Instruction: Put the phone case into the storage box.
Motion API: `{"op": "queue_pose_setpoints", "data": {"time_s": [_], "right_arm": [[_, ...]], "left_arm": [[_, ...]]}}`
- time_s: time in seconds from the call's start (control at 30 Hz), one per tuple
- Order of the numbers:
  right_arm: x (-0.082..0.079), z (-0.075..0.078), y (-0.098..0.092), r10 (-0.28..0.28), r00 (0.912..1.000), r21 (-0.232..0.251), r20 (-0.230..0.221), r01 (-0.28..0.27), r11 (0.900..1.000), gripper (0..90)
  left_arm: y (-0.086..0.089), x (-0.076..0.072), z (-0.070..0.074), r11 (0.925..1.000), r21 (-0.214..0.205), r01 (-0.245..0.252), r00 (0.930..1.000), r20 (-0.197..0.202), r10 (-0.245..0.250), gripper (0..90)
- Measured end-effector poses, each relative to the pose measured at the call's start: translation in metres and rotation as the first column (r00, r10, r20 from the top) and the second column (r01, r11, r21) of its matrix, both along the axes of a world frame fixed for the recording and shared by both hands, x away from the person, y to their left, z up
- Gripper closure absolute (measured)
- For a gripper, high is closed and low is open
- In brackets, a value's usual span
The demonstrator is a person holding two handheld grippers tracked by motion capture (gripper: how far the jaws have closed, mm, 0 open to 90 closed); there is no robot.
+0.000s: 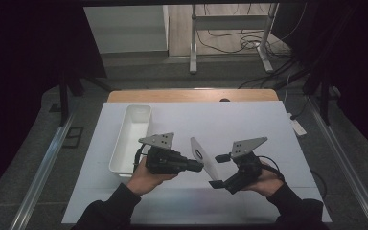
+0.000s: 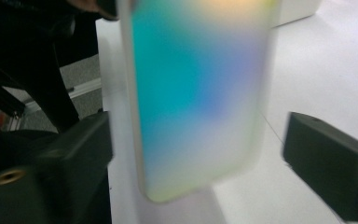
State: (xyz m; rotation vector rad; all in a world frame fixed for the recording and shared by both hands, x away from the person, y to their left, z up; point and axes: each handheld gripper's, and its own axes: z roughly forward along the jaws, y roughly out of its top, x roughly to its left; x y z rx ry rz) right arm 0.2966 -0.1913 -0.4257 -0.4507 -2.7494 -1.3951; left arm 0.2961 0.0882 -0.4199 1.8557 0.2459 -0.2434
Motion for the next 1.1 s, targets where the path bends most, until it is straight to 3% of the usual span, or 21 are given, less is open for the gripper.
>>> {"op": "queue_pose_setpoints", "data": {"time_s": [0.07,0.2,0.57,0.9,1.1], "right_arm": [[-0.001,-0.001,0.002,-0.007,0.9996,-0.013,0.027,0.007,0.9999,3.9],[-0.001,-0.003,0.001,-0.017,0.9991,-0.028,0.038,0.018,0.9995,3.0],[0.001,-0.006,-0.001,-0.026,0.9989,-0.056,0.037,0.029,0.998,2.3],[0.001,-0.007,-0.005,-0.062,0.9974,-0.068,0.036,0.064,0.9956,1.6],[0.001,-0.008,-0.007,-0.085,0.9955,-0.08,0.043,0.088,0.9929,1.6]], "left_arm": [[0.002,0.001,0.0,0.9997,0.012,-0.022,0.9998,0.003,0.022,89.2],[0.004,0.002,-0.001,0.9983,0.028,-0.052,0.9986,-0.005,0.052,89.2],[0.005,0.001,-0.001,0.9941,0.064,-0.087,0.9962,0.009,0.087,89.0],[0.011,0.001,0.001,0.9862,0.084,-0.142,0.9898,0.014,0.142,89.0],[0.013,0.001,0.002,0.9773,0.107,-0.183,0.9832,0.026,0.181,88.9]]}}
